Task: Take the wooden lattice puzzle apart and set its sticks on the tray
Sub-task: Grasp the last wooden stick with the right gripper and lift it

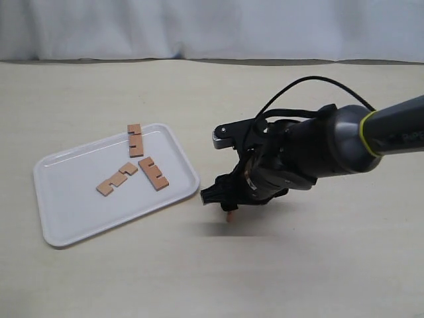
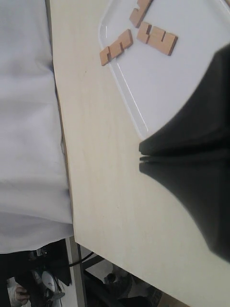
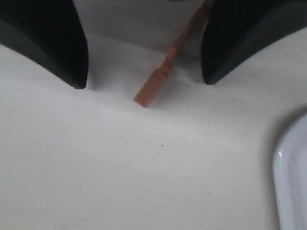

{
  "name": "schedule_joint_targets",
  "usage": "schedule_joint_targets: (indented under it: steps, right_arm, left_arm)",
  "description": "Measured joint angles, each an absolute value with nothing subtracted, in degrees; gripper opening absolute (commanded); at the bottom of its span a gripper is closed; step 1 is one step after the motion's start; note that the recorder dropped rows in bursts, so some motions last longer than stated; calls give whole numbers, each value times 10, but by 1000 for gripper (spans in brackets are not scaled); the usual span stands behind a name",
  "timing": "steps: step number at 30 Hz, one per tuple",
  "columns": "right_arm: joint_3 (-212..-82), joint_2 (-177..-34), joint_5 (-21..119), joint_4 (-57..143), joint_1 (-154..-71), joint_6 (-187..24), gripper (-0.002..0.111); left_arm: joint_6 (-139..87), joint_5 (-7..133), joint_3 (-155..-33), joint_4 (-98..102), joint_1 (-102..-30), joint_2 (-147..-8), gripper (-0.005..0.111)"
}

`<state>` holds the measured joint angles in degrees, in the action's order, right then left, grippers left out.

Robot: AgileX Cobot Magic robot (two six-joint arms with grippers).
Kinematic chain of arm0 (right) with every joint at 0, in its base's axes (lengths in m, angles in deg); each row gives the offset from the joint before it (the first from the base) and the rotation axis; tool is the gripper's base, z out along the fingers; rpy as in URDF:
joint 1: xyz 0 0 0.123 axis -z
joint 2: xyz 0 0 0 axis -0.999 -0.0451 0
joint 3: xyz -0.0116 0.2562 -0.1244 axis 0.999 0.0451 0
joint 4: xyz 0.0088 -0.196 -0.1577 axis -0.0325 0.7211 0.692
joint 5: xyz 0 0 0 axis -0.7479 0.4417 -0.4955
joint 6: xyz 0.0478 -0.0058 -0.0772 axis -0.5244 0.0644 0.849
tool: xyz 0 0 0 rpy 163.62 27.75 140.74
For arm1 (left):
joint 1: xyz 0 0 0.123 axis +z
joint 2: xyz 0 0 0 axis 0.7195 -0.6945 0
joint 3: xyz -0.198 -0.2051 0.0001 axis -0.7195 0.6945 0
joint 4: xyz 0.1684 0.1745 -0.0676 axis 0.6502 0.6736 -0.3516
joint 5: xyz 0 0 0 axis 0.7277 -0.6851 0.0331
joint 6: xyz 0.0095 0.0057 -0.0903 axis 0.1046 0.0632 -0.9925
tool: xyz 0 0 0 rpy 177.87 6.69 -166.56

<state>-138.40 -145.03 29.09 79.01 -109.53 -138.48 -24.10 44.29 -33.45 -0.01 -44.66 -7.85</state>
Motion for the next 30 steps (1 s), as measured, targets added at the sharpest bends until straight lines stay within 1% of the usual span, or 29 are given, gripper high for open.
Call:
schedule_joint_targets:
  steps: [3, 4, 5, 21, 30]
  right_arm:
    - [-1384, -1458, 307, 778, -1095, -1387, 24]
    - [-1384, -1458, 311, 778, -1095, -1387, 17]
    - [-1384, -1458, 312, 777, -1095, -1387, 5]
    - [-1384, -1456, 313, 770, -1095, -1371, 4]
    - [-1384, -1414, 288, 770, -1095, -1353, 4]
  left_arm:
    - [-241, 443, -334, 0, -447, -79, 0]
    - [-241, 443, -334, 0, -447, -79, 0]
    - [-241, 443, -334, 0, -447, -79, 0]
    - [-241, 443, -334, 0, -447, -79, 0]
    - [-241, 443, -334, 0, -447, -79, 0]
